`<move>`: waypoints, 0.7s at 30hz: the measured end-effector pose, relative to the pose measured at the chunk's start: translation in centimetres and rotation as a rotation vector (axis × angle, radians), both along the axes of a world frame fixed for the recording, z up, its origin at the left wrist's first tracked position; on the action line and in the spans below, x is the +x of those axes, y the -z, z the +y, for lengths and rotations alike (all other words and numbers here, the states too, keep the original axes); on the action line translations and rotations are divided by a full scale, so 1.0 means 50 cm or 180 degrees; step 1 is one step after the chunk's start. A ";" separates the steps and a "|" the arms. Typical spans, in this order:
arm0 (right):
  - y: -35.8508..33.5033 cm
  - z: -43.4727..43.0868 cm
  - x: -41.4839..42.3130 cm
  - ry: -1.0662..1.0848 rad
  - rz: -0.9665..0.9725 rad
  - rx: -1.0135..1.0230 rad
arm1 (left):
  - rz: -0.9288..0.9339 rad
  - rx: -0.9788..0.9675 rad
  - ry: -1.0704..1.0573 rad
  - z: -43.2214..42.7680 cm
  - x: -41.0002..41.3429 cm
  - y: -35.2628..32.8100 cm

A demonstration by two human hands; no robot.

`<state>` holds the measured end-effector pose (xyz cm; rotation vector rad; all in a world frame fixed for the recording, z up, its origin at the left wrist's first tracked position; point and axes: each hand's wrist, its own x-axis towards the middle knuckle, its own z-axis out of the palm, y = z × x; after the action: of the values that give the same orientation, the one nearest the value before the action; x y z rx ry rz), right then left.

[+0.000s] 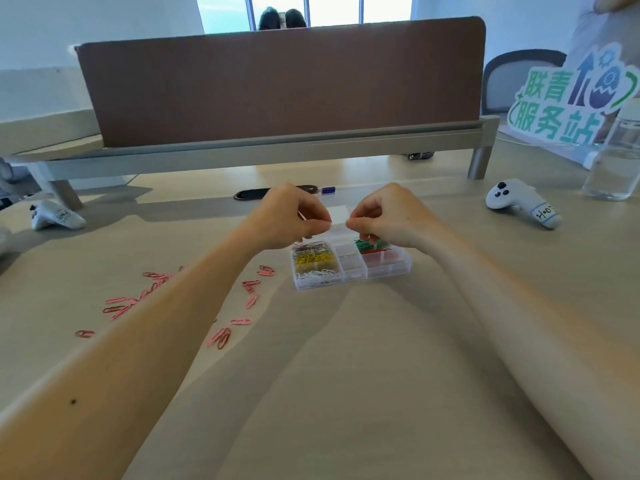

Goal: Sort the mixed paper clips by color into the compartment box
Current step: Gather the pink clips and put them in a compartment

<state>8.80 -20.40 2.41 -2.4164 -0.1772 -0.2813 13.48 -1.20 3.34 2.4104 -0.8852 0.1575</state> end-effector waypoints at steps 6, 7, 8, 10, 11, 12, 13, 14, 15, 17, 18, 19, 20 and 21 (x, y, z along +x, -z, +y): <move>-0.023 0.125 0.000 -0.0634 0.0089 -0.0057 | 0.0018 0.0076 -0.0715 0.182 0.003 -0.002; -0.025 0.151 0.004 -0.0732 0.0139 -0.0091 | 0.0051 0.0173 -0.0863 0.217 0.005 0.002; -0.024 0.169 0.006 -0.0790 0.0184 -0.0170 | 0.0091 0.0263 -0.0994 0.241 0.008 0.009; -0.020 0.209 0.015 -0.0862 0.0327 -0.0434 | 0.0167 0.0385 -0.1267 0.288 0.010 0.028; -0.015 0.224 0.019 -0.0867 0.0427 -0.0570 | 0.0211 0.0425 -0.1369 0.302 0.009 0.038; -0.011 0.238 0.024 -0.0866 0.0504 -0.0707 | 0.0240 0.0457 -0.1436 0.313 0.008 0.049; -0.005 0.247 0.027 -0.0827 0.0539 -0.0811 | 0.0249 0.0477 -0.1461 0.316 0.007 0.058; -0.001 0.255 0.032 -0.0762 0.0544 -0.0885 | 0.0249 0.0481 -0.1471 0.317 0.008 0.065; 0.002 0.261 0.038 -0.0676 0.0530 -0.0927 | 0.0254 0.0471 -0.1478 0.316 0.010 0.070; 0.005 0.269 0.048 -0.0503 0.0489 -0.0971 | 0.0267 0.0463 -0.1506 0.309 0.018 0.073; 0.006 0.272 0.053 -0.0447 0.0493 -0.1001 | 0.0276 0.0498 -0.1523 0.305 0.023 0.074; 0.008 0.276 0.056 -0.0413 0.0505 -0.1048 | 0.0281 0.0571 -0.1535 0.302 0.029 0.075; 0.011 0.280 0.059 -0.0399 0.0525 -0.1104 | 0.0275 0.0656 -0.1539 0.300 0.033 0.076; 0.013 0.284 0.062 -0.0385 0.0542 -0.1154 | 0.0275 0.0728 -0.1538 0.300 0.039 0.076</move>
<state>11.88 -6.20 1.76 -2.7583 -0.3189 0.0159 15.43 13.79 -0.48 2.7849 -0.2794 0.1363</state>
